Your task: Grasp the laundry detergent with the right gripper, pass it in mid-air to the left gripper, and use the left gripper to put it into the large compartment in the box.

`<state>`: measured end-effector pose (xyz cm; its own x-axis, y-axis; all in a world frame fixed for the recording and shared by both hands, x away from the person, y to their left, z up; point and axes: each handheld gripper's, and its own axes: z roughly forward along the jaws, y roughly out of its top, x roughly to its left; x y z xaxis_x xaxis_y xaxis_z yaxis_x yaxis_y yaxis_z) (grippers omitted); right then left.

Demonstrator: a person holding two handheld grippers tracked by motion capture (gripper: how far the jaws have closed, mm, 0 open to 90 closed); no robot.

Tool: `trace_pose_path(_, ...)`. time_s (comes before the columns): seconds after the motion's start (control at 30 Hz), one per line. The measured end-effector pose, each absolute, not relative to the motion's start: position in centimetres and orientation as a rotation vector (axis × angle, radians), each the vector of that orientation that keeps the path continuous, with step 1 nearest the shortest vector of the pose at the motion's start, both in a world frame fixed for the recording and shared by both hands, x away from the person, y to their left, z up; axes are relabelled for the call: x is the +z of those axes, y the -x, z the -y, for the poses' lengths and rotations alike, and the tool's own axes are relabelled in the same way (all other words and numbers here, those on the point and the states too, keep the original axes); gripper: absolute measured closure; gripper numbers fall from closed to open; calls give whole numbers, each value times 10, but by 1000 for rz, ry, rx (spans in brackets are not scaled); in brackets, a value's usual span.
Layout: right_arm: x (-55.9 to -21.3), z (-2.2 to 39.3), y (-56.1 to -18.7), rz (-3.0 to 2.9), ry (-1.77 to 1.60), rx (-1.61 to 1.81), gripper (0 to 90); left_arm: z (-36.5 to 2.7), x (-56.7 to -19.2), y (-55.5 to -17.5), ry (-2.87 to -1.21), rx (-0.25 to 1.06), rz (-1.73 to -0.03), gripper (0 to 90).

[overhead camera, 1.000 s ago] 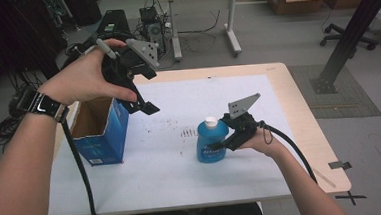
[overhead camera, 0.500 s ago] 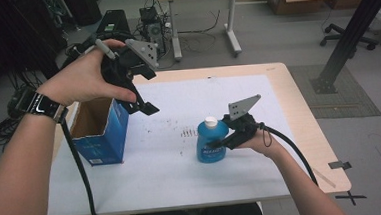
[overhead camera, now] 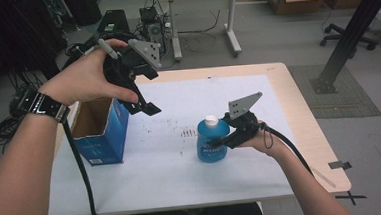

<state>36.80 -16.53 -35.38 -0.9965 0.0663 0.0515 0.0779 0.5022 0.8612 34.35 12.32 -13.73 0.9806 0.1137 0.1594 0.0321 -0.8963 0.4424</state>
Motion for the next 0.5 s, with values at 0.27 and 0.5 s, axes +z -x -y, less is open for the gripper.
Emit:
trace_pose_path(0.27, -316, 151, -362, 2734, 93, -1548, 418, -120, -131, -340, -2669, 269, -100, 35)
trace_pose_path(0.5, -286, 125, -356, 2736, 14, -1539, 418, -120, -129, -336, -2663, 279, -107, 35)
